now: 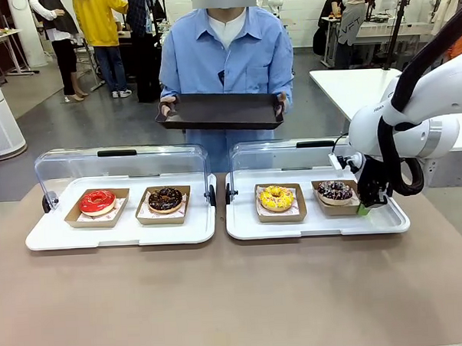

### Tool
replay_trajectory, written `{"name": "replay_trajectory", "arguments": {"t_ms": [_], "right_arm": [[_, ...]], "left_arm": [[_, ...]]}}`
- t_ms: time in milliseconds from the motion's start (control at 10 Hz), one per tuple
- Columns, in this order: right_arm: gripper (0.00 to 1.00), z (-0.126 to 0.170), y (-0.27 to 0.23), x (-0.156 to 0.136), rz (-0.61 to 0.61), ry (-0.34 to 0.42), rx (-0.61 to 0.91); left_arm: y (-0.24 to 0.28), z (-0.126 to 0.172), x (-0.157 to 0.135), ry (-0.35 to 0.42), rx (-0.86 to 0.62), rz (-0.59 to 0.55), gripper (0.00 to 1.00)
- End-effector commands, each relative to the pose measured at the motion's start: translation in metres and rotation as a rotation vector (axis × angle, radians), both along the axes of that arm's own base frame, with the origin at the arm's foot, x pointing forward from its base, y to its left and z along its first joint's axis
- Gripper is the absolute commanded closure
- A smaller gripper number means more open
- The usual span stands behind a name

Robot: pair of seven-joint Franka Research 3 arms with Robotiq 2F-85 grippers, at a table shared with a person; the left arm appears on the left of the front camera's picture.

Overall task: Provide the desired donut to the person.
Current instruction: Pick up and lift the Paper togo box containing the Donut pointed at by the person.

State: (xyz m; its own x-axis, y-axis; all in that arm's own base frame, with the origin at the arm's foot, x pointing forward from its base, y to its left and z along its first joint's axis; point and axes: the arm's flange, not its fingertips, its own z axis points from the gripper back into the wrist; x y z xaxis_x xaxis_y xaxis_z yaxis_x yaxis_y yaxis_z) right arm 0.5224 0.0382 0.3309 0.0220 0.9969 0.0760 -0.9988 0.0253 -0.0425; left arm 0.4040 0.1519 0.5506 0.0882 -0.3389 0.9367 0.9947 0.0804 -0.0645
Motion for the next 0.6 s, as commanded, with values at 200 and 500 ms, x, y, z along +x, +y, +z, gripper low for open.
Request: {"name": "replay_trajectory", "arguments": {"t_ms": [200,500], "right_arm": [[1.0,0.023,-0.001,-0.049,-0.041,0.029,-0.01],[1.0,0.062,0.007,-0.104,0.025,0.089,0.004]], "left_arm": [[0.001,0.001,-0.001,-0.003,-0.005,-0.003,0.0],[0.001,0.001,-0.001,-0.003,-0.005,-0.003,0.0]]}}
